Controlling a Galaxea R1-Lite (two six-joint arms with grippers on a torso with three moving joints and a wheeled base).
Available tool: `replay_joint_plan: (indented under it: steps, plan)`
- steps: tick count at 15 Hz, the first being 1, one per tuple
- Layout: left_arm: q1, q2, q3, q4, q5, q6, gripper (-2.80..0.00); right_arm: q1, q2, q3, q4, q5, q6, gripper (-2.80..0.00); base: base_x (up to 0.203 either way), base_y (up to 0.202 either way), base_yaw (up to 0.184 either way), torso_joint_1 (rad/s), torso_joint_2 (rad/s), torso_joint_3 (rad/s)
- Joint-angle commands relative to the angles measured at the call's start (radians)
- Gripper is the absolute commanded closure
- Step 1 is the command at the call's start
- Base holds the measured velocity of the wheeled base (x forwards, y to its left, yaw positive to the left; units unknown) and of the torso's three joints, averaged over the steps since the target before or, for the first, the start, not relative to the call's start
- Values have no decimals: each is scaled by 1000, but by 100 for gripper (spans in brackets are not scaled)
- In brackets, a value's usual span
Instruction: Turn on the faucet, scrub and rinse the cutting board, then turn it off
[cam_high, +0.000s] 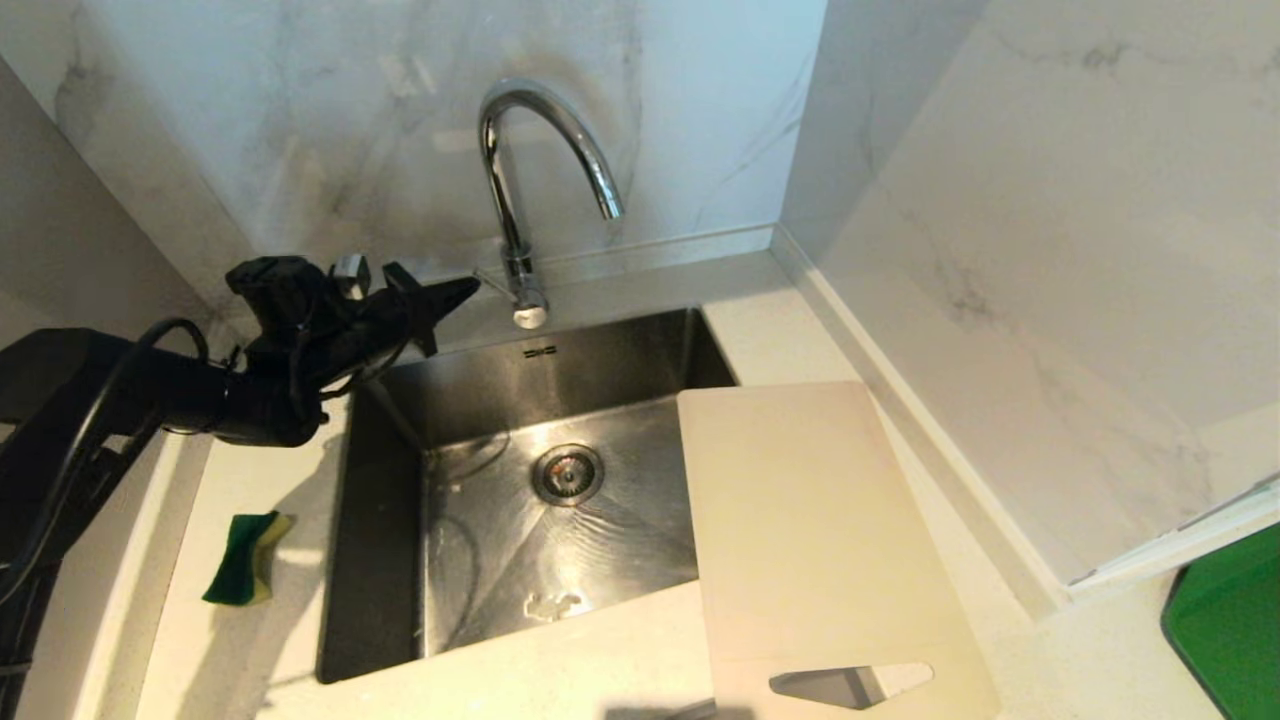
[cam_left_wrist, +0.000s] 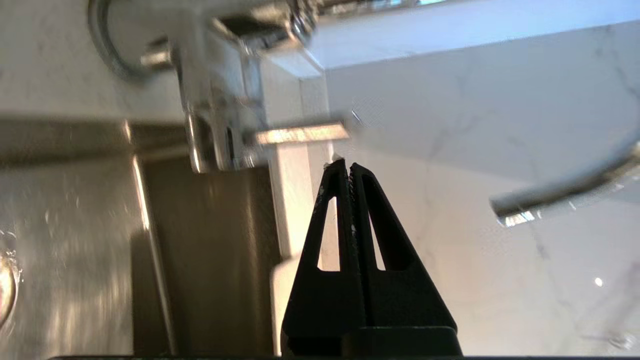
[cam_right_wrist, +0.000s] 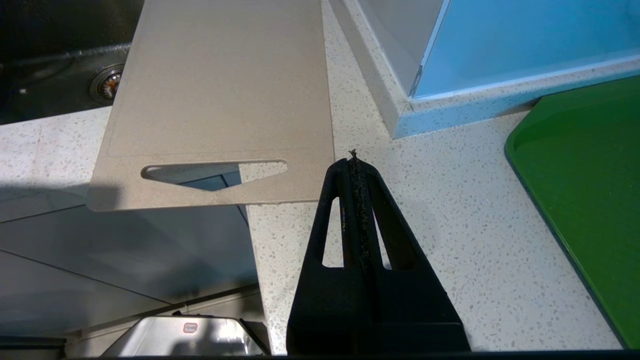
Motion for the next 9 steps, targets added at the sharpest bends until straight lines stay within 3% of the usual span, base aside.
replay_joint_plan:
  steps: [1, 6, 9]
  plan:
    - [14, -145, 149, -34, -23, -6, 0, 0, 0, 0, -1, 0, 0, 0, 0, 0, 0, 0, 0, 0]
    - [73, -358, 327, -59, -61, 0, 0, 0, 0, 0, 0, 0, 0, 0, 0, 0, 0, 0, 0, 0]
    - [118, -493, 404, -23, -159, 18, 0, 0, 0, 0, 0, 0, 0, 0, 0, 0, 0, 0, 0, 0]
